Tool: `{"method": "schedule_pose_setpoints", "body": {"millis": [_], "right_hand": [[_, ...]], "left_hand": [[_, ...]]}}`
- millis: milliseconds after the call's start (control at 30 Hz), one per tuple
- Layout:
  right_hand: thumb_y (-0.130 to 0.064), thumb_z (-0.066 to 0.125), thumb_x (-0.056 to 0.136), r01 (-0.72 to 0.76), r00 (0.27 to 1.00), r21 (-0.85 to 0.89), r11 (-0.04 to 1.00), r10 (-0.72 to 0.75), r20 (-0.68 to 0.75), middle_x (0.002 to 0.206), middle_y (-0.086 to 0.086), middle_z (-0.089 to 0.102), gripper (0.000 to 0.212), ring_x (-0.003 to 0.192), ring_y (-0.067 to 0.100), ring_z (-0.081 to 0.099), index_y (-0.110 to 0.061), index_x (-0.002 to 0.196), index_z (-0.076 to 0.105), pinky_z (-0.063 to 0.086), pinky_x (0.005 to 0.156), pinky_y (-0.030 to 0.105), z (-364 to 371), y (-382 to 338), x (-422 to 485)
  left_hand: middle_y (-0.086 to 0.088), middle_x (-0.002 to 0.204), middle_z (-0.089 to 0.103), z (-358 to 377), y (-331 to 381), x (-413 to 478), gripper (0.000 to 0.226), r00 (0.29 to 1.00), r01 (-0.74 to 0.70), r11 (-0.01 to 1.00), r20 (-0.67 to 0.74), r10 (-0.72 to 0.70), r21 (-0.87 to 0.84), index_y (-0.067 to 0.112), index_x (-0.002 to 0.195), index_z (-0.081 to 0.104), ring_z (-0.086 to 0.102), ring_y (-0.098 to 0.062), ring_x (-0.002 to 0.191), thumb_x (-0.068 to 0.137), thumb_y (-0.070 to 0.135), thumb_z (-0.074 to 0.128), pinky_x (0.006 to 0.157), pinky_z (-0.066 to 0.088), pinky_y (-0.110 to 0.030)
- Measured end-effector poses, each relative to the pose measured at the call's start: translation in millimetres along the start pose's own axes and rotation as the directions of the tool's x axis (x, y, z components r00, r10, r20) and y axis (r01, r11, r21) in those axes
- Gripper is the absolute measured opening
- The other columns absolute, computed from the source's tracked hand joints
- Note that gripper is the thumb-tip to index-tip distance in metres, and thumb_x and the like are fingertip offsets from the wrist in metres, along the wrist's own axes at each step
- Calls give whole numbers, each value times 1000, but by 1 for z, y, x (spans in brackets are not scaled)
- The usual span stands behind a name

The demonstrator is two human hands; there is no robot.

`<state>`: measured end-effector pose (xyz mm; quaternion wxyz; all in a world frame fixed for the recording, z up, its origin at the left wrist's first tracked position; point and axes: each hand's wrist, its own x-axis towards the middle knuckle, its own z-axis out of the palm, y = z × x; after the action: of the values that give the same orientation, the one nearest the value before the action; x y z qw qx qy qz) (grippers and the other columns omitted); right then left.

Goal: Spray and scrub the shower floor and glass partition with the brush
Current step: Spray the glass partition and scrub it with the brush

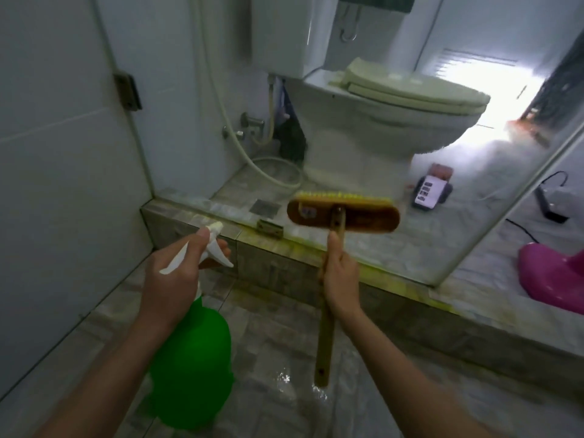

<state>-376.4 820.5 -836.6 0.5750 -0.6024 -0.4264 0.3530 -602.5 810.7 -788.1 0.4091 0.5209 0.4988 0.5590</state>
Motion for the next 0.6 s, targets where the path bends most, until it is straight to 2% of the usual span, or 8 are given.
{"method": "schedule_pose_setpoints", "body": {"millis": [100,200,267,333,400,500,567,600], "right_hand": [[-66,39,81,-112,994,-41,993,113,7,50,1,37,53,47,18,34,-19,58,41,28,46,30,-21,27,-15],[-57,37,93,26,999,-55,998,-25,20,51,-1,35,49,43,14,33,-21,60,39,27,42,25,-30,-32,8],[-54,35,97,101,995,4,995,-101,16,51,0,32,48,41,13,31,-22,60,37,27,38,23,-37,-78,23],[-54,34,96,124,992,61,990,-125,27,50,-1,32,48,39,13,31,-23,60,37,27,37,23,-45,-83,26],[-58,36,94,78,997,-10,997,-78,20,49,-2,35,50,41,13,33,-22,60,39,28,40,24,-58,-42,15],[-68,38,85,-125,992,-125,984,120,-41,46,-1,36,56,41,16,36,-21,56,37,30,44,27,-75,36,-15],[-65,37,88,-189,981,-99,977,184,-60,45,-2,36,55,39,16,35,-21,56,36,30,42,25,-80,44,-23],[-62,37,90,-154,987,-89,984,148,-62,46,-2,36,54,38,15,35,-21,56,37,29,41,25,-82,30,-19]], "left_hand": [[17,81,77,11,10,-1,56,998,-47,998,44,45,33,42,62,78,71,0,90,105,25,47,86,48,-14],[21,80,76,20,17,1,55,996,-66,997,65,64,29,40,63,78,70,5,86,106,25,47,80,45,-6],[20,81,76,29,20,1,51,995,-84,996,57,82,26,46,66,78,70,2,87,105,29,50,84,48,-10],[16,83,77,36,23,1,47,994,-92,996,65,91,17,52,70,77,71,-3,91,103,32,50,89,51,-18],[12,83,78,42,27,-2,44,993,-98,995,62,98,5,49,71,77,72,-6,91,102,32,52,90,51,-19],[13,82,78,46,34,-7,37,992,-117,993,55,116,23,32,76,78,71,-1,89,103,29,52,88,48,-15],[16,79,77,48,38,-11,37,991,-125,991,56,122,40,24,77,77,69,4,84,104,26,51,80,45,-6],[15,80,77,48,39,-12,37,991,-123,991,62,120,45,24,78,77,70,2,83,104,26,51,78,45,-5]]}}
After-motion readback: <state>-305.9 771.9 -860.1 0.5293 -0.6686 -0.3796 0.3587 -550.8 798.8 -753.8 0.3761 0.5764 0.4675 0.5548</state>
